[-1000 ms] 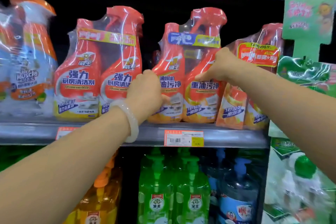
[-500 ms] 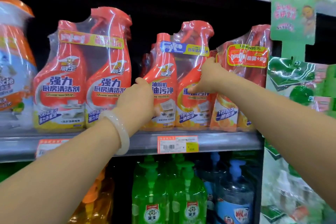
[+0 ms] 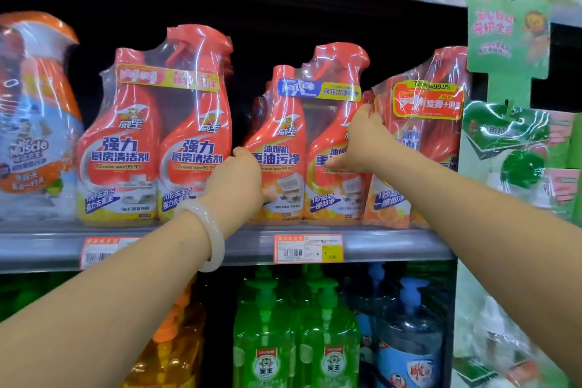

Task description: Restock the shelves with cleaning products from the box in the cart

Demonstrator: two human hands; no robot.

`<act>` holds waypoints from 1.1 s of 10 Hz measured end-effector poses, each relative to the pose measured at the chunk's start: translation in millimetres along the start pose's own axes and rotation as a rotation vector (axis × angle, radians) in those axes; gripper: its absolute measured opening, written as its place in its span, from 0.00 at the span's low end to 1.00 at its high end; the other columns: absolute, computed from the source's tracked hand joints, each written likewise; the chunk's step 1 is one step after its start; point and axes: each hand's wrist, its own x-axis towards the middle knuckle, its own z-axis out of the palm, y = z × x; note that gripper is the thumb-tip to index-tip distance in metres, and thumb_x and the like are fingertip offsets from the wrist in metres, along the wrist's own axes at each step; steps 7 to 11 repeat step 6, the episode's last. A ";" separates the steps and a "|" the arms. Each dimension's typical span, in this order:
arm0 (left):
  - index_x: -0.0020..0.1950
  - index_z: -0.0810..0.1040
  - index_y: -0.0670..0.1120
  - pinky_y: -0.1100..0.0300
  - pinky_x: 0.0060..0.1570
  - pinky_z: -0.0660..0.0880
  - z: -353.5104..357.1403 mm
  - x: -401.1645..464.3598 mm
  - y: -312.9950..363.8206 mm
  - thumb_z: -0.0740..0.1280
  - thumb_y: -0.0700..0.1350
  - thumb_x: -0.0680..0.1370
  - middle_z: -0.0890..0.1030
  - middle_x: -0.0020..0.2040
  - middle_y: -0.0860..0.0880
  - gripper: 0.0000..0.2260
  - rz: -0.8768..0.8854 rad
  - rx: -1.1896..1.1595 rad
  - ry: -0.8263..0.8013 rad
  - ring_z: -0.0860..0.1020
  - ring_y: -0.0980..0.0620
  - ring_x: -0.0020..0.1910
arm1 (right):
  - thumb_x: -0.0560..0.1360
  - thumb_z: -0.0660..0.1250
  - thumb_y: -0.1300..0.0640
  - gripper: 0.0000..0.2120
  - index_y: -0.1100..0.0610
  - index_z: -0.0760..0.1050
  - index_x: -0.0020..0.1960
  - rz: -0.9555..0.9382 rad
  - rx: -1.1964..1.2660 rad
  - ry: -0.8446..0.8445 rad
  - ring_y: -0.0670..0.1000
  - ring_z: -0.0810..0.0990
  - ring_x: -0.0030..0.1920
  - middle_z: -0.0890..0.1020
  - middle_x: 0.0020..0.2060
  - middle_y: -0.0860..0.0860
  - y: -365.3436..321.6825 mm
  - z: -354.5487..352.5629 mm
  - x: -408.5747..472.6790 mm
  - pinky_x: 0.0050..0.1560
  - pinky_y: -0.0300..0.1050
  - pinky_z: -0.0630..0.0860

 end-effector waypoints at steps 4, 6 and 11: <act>0.66 0.65 0.44 0.55 0.57 0.68 12.5 -39.9 -9.9 0.66 0.49 0.77 0.72 0.64 0.44 0.21 0.088 0.049 0.124 0.71 0.44 0.63 | 0.45 0.82 0.59 0.35 0.70 0.77 0.49 -0.400 -0.125 0.344 0.65 0.80 0.51 0.79 0.49 0.66 -13.9 62.1 -46.2 0.45 0.53 0.80; 0.74 0.58 0.39 0.41 0.68 0.60 26.4 -55.5 -62.6 0.69 0.54 0.69 0.64 0.73 0.39 0.39 0.248 0.280 0.647 0.56 0.41 0.74 | 0.69 0.73 0.50 0.25 0.58 0.75 0.62 -0.563 0.532 0.226 0.47 0.72 0.63 0.75 0.60 0.51 -24.9 88.1 -90.8 0.64 0.33 0.62; 0.74 0.58 0.39 0.41 0.68 0.60 26.4 -55.5 -62.6 0.69 0.54 0.69 0.64 0.73 0.39 0.39 0.248 0.280 0.647 0.56 0.41 0.74 | 0.69 0.73 0.50 0.25 0.58 0.75 0.62 -0.563 0.532 0.226 0.47 0.72 0.63 0.75 0.60 0.51 -24.9 88.1 -90.8 0.64 0.33 0.62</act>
